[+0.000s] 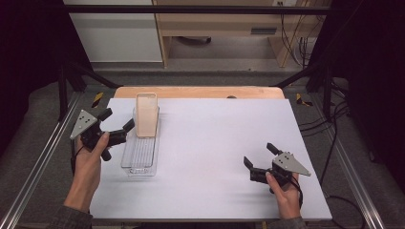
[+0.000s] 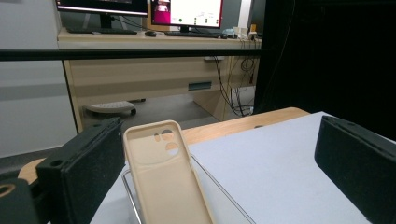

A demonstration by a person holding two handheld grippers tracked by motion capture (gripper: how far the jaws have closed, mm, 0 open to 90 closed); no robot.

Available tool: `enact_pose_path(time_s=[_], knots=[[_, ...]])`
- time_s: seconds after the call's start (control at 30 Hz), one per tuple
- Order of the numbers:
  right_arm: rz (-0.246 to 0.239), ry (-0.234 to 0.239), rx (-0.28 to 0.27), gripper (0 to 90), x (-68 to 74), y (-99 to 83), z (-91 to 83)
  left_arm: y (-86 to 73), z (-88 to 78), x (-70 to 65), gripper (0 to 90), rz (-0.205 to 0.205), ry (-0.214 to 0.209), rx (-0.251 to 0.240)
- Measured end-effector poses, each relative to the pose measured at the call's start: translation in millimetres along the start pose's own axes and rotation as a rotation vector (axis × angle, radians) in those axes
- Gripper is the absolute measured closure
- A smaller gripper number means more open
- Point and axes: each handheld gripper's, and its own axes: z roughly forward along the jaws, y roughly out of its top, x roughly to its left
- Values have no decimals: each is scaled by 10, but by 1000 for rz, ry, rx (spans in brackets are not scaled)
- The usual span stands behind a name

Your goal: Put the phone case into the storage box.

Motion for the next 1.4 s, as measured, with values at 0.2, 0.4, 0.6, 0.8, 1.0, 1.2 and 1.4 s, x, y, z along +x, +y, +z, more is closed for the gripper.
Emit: enact_pose_path(time_s=[0.2,0.4,0.6,0.8,1.0,1.2,1.4], knots=[[3,-1,-1,15,-5,2,-8,22,-101,20,14,-1,7,-17],[5,-3,-4,15,-21,6,-20,7,-210,51,14,-5,17,-31],[8,0,-3,15,-18,2,-11,-21,-309,51,13,0,14,-40],[7,3,-1,15,-9,1,-9,-35,-362,22,13,15,3,-43],[11,5,1,15,-9,-3,-8,-81,-425,-8,8,32,-3,-43],[7,7,2,15,-1,-4,-6,-133,-491,-13,8,29,-5,-52],[5,9,2,15,2,-5,0,-164,-565,-25,8,27,-16,-67]])
